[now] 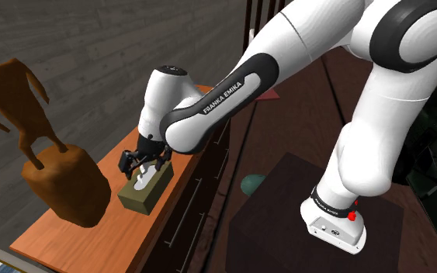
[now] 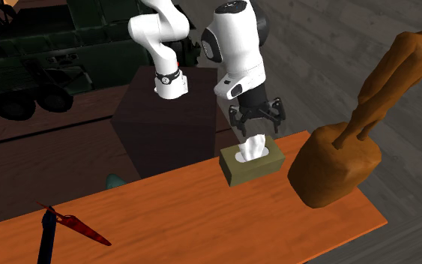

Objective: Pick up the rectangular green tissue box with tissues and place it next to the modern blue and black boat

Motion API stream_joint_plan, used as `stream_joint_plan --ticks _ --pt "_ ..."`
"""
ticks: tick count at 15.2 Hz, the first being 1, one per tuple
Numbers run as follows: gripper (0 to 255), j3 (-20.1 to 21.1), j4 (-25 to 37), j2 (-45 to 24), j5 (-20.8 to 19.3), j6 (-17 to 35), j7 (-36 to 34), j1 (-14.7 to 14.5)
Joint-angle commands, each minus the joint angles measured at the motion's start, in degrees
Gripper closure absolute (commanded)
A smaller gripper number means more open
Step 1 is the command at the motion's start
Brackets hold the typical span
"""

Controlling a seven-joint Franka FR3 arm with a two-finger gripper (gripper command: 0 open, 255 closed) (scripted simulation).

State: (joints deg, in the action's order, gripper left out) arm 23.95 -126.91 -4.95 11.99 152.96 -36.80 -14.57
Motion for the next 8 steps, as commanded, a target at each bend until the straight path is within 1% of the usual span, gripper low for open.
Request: stream_joint_plan --ticks 1,3,8 --pt "0 -0.1 0.5 -1.7 -1.1 1.2 -0.8 -0.3" --pt "0 -0.3 1.0 -3.8 -2.4 2.8 -1.7 -0.8" --pt "0 -0.3 1.0 -3.8 -2.4 2.8 -1.7 -0.8"
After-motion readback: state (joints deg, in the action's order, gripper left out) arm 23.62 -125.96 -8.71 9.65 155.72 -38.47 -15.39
